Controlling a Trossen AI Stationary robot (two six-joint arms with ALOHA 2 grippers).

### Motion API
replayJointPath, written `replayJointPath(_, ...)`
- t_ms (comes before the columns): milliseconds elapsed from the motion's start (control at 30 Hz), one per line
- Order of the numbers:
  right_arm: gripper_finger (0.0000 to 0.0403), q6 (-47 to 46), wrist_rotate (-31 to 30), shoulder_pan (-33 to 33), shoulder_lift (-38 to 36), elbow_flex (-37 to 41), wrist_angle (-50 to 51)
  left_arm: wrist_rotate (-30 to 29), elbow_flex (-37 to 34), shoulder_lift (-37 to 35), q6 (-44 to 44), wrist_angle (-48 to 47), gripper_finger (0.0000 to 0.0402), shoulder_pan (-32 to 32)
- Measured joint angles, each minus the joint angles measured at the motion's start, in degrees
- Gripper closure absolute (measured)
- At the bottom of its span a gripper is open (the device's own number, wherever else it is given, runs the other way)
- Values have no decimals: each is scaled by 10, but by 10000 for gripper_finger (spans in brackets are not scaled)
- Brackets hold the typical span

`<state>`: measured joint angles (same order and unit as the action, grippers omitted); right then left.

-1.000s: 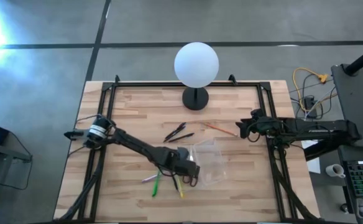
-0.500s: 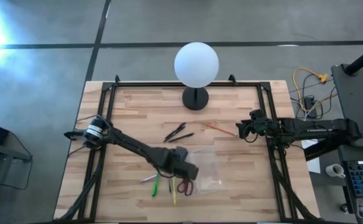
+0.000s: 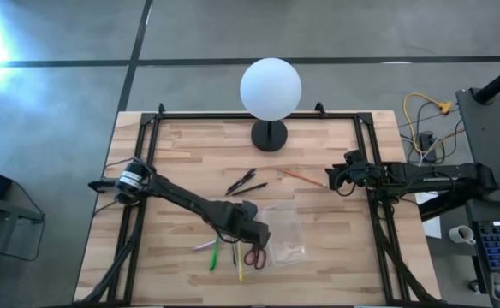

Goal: Pick & place school supplies into a supply box
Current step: Put the black scissors into the transparent supply box

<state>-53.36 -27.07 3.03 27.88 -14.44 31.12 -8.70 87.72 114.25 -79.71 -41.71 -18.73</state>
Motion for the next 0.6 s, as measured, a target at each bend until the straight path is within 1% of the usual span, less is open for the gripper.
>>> replayJointPath(267,204,0,0,0,0,0,5,13,-39,39,5,120,368,30)
replayJointPath(500,204,-3,-1,0,0,0,40,16,-31,60,64,195,368,67)
replayJointPath(600,204,-9,-1,0,0,0,62,18,-31,61,86,207,368,88)
